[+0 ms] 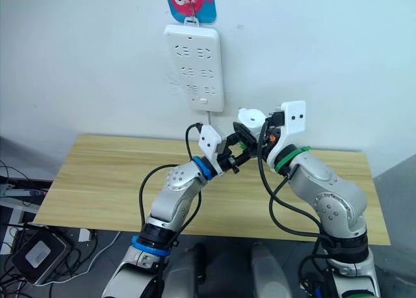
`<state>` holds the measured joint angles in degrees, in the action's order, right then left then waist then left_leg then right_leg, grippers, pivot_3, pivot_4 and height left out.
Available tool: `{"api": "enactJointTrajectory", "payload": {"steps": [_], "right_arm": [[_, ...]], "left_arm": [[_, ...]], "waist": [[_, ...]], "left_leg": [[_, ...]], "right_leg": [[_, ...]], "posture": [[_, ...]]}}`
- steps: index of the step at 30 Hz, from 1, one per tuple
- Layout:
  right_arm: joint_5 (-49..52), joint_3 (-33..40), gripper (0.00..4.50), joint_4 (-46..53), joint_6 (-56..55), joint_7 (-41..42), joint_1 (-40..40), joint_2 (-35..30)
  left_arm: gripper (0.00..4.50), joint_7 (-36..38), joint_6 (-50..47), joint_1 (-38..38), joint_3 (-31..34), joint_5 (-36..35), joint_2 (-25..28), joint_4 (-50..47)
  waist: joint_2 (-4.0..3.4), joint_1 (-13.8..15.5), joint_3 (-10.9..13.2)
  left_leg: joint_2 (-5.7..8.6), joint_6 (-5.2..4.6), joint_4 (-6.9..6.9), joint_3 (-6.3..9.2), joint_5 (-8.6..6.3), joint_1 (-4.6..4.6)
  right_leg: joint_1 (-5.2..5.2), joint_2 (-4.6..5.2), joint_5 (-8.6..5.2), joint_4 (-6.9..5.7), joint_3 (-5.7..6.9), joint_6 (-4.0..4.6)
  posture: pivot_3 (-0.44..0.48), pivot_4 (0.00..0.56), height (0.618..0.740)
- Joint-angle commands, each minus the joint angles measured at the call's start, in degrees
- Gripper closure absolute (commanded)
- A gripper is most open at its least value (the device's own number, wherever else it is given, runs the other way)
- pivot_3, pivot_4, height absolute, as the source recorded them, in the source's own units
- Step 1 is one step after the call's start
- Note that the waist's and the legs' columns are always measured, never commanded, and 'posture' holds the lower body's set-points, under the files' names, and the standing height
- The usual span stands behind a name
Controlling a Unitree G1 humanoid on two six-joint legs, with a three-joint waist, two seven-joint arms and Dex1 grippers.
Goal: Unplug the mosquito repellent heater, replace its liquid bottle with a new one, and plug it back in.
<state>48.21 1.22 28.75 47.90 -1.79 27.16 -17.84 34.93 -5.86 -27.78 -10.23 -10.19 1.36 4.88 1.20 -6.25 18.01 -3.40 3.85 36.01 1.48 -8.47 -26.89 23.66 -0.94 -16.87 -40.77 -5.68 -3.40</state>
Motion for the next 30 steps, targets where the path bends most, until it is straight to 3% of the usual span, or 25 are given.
{"api": "enactJointTrajectory", "payload": {"steps": [1, 3, 7, 10, 16, 20, 24, 30], "right_arm": [[0.61, 0.98, 1.38, 1.83, -0.34, 1.55, 0.13, 0.78], [0.52, 1.11, 1.38, 1.93, -0.28, 1.88, -0.25, 0.72], [-0.47, 1.66, 1.38, 1.57, -0.69, 2.52, -0.85, 0.29], [-2.46, 2.19, 1.4, 0.77, -1.97, 3.27, -0.94, -0.31], [-4.31, 2.62, 1.41, -0.71, -3.79, 7.02, 0.23, -0.44], [-4.64, 2.47, 1.41, -1.3, -3.96, 9.21, 1.66, -0.38], [-4.14, 2.92, 1.41, -1.98, -3.75, 10.68, 2.93, -0.01], [-2.46, 3.16, 1.41, -1.64, -2.84, 12.56, 3.92, 0.72]], "left_arm": [[2.27, -0.35, -0.65, 0.01, -0.52, -1.56, -1.03, -3.49], [2.27, -0.64, -1.36, -0.01, -0.41, -1.98, -1.1, -4.2], [0.91, 0.32, -4.11, 0.64, 0.59, -4.34, 0.13, -7.23], [0.0, 1.72, -8.19, 3.21, 3.05, -7.67, 4.03, -12.51], [0.0, 2.39, -13.63, 8.4, 12.62, -12.78, 15.89, -22.44], [0.0, 2.13, -14.6, 6.47, 19.15, -13.91, 22.85, -21.49], [0.0, 4.85, -12.31, -1.65, 19.17, -13.14, 25.78, -11.55], [0.0, 11.71, -4.88, -12.07, 15.57, -10.65, 24.77, 6.0]], "waist": [[0.0, 0.02, 0.0], [0.0, 0.03, 0.0], [0.0, 0.14, 0.0], [-0.01, 0.04, -0.02], [-0.02, 0.16, -0.03], [-0.02, 1.27, -0.03], [0.02, 2.49, -0.05], [0.03, 3.51, -0.06]], "left_leg": [[0.0, 0.0, 0.0, 0.0, 0.0, 0.0], [0.01, 0.0, 0.01, -0.01, 0.0, 0.0], [0.0, 0.0, -0.01, 0.01, 0.0, 0.0], [0.0, 0.0, -0.02, 0.0, 0.0, 0.02], [-0.12, 0.0, -0.04, 0.02, 0.0, 0.1], [-0.07, 0.0, -0.02, -0.02, 0.0, 0.07], [-0.07, 0.0, -0.03, 0.02, 0.0, 0.07], [-0.03, 0.0, -0.16, 0.01, -0.02, -0.01]], "right_leg": [[0.0, 0.0, 0.0, 0.0, 0.0, 0.0], [-0.01, 0.0, 0.0, 0.01, -0.01, 0.0], [-0.01, 0.0, 0.0, 0.01, 0.0, 0.0], [-0.01, 0.0, 0.0, 0.01, -0.01, 0.0], [0.01, -0.08, -0.02, -0.08, 0.01, -0.01], [0.0, -0.03, -0.04, -0.01, 0.0, -0.05], [0.0, -0.03, -0.06, 0.02, 0.07, -0.08], [-0.03, 0.02, 0.02, 0.31, 0.12, 0.05]], "posture": [[-0.131, 0.244, 0.74], [-0.124, 0.246, 0.74], [-0.116, 0.248, 0.74], [-0.097, 0.251, 0.74], [-0.053, 0.255, 0.74], [-0.028, 0.256, 0.74], [-0.011, 0.257, 0.74], [-0.036, 0.253, 0.74]]}}
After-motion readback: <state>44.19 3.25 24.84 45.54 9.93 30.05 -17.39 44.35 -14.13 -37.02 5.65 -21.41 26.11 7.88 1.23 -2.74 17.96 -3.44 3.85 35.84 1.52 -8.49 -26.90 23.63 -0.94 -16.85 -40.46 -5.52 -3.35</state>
